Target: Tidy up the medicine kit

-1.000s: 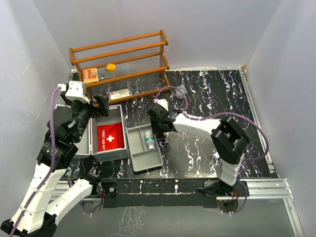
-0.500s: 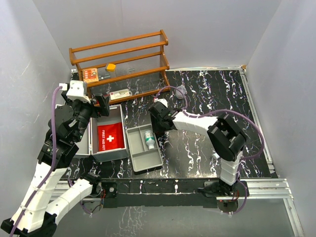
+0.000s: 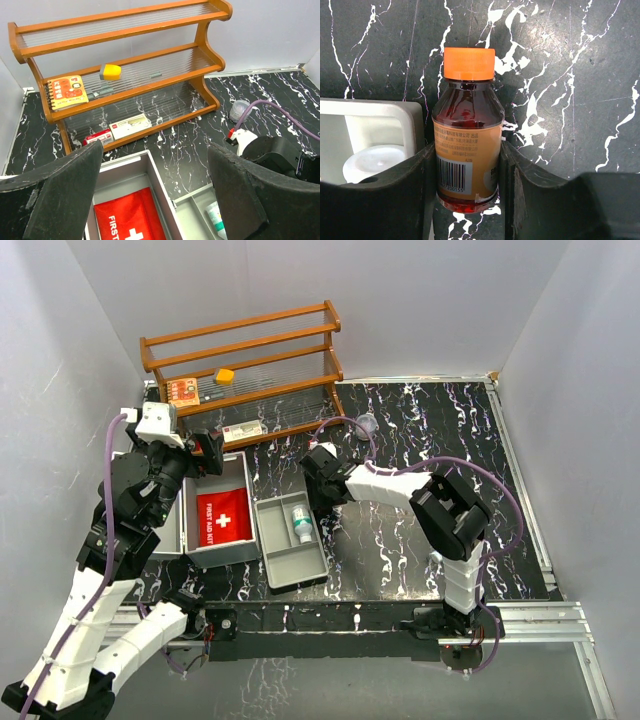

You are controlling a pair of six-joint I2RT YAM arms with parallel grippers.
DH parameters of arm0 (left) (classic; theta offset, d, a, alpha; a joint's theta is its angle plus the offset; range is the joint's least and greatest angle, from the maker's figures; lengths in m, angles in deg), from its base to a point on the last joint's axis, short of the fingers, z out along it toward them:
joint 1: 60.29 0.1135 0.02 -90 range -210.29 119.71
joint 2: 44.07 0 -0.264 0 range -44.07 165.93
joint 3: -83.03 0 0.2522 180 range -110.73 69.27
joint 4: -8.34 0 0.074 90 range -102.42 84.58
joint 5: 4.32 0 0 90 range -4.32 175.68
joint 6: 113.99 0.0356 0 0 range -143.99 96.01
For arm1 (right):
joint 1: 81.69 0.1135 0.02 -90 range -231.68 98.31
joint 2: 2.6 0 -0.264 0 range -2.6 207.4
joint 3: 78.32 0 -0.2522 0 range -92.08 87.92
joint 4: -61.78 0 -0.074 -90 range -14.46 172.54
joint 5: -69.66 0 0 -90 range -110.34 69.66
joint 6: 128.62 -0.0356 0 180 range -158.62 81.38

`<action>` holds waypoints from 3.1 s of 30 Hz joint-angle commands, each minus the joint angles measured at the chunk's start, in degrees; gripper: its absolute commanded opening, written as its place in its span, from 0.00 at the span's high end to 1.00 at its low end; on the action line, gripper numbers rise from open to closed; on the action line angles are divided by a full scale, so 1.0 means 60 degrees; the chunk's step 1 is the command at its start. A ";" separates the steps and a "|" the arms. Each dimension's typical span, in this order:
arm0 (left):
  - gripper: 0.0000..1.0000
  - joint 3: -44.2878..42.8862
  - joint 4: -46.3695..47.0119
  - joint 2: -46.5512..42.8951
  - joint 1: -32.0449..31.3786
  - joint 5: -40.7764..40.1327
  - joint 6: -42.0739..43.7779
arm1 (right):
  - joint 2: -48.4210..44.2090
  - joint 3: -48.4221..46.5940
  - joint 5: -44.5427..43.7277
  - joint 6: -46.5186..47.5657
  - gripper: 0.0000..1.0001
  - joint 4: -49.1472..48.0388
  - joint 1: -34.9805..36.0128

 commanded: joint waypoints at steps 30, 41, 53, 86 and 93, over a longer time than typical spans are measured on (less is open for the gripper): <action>0.15 -0.0310 0.0410 0.0337 -0.0021 0.0759 -0.0792 | -0.4591 0.1861 0.0322 -0.2407 0.71 -0.2682 0.0761; 0.15 -0.0296 0.0343 0.0297 -0.0021 0.0768 -0.0875 | -0.3392 0.1341 0.0172 -0.2671 0.71 -0.3183 0.2062; 0.15 -0.0303 0.0246 0.0236 -0.0021 0.0652 -0.0682 | -0.2506 0.1262 -0.0093 -0.2936 0.71 -0.3402 0.2326; 0.15 -0.0135 0.0334 0.0266 -0.0021 0.0580 -0.0496 | -0.0513 -0.0216 -0.0588 -0.2880 0.57 -0.1321 0.3166; 0.15 -0.0091 0.0265 0.0156 -0.0021 0.0545 -0.0479 | -0.1026 -0.0273 -0.0889 -0.2523 0.47 -0.1293 0.3166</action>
